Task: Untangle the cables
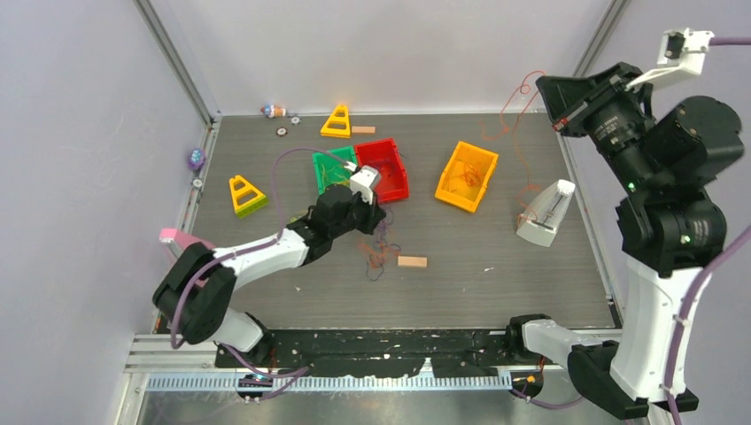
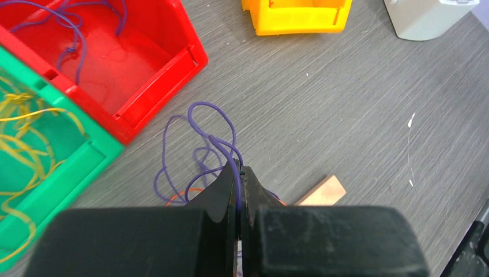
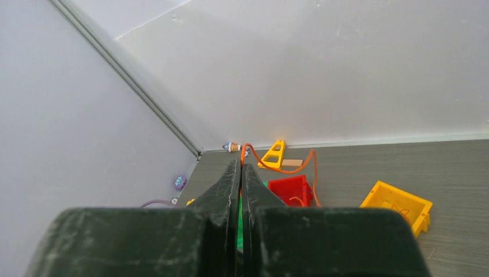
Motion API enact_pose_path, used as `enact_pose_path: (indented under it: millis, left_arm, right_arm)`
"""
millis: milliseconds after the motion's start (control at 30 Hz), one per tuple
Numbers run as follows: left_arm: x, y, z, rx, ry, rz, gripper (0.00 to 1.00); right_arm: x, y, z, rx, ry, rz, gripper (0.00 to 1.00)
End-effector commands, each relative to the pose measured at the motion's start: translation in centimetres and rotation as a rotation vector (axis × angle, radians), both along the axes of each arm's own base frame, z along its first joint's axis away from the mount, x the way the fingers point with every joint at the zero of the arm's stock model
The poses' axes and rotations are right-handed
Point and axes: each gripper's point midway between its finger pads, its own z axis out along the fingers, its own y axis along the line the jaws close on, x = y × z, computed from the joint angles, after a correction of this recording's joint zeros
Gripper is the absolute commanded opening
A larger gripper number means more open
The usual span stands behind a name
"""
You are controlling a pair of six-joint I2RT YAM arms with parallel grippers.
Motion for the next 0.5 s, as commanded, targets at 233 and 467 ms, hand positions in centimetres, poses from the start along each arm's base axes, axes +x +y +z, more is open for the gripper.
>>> enact_pose_path:
  millis: [233,467]
  left_arm:
    - [-2.2,5.3,2.3,0.084,-0.153,0.063,0.00]
    - [-2.9,5.4,3.1,-0.013,-0.206,0.068,0.00]
  right_arm:
    - [11.4,-0.2,-5.8,0.083,0.089,-0.077,0.05]
    - [17.1,1.0,-8.2,0.129,0.047,-0.031,0.06]
